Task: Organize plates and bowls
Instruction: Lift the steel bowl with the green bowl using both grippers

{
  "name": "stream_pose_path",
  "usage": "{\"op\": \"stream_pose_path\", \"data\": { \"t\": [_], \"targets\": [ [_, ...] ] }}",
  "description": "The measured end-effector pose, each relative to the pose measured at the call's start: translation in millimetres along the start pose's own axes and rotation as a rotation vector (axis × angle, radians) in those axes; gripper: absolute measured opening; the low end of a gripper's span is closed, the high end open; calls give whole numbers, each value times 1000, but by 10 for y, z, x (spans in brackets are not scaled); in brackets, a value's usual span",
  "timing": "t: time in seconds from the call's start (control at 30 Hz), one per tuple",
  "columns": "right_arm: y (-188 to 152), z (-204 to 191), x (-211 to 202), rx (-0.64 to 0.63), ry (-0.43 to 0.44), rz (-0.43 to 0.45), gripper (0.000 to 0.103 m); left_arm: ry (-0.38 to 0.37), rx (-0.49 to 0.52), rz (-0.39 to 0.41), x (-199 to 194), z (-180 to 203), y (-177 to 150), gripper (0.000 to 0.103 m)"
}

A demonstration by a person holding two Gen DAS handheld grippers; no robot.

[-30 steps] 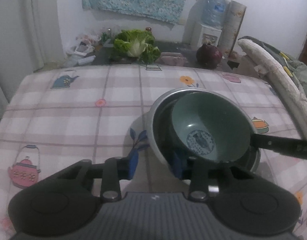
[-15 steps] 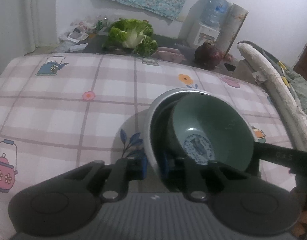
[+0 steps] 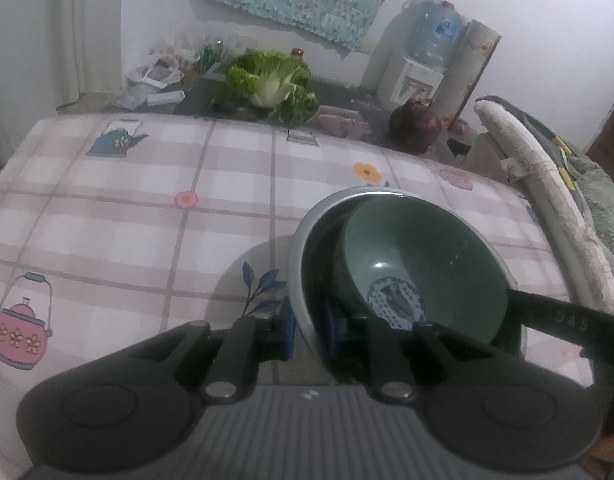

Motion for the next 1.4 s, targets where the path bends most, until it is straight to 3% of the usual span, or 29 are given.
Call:
{"op": "stream_pose_path", "data": {
  "t": [0.4, 0.73, 1.1, 1.4],
  "targets": [
    [-61, -289, -712, 6, 41, 58, 12, -16, 8, 76, -812, 163, -69, 14],
    [-650, -491, -1430, 15, 65, 45, 14, -1, 23, 107, -1512, 276, -610, 13],
    [-1567, -531, -1562, 20, 41, -70, 15, 22, -33, 19, -1559, 38, -1438, 13],
    [-1792, -540, -1417, 9, 13, -106, 15, 48, -31, -2, -1494, -71, -1652, 14]
  ]
}}
Point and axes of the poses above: each gripper's, at about its wrist camera, not at the fingertips, and x roughly the way its jaws point, z to its right, y to its top, the point moved 10 cm from there along x, roughly the way its jaws point
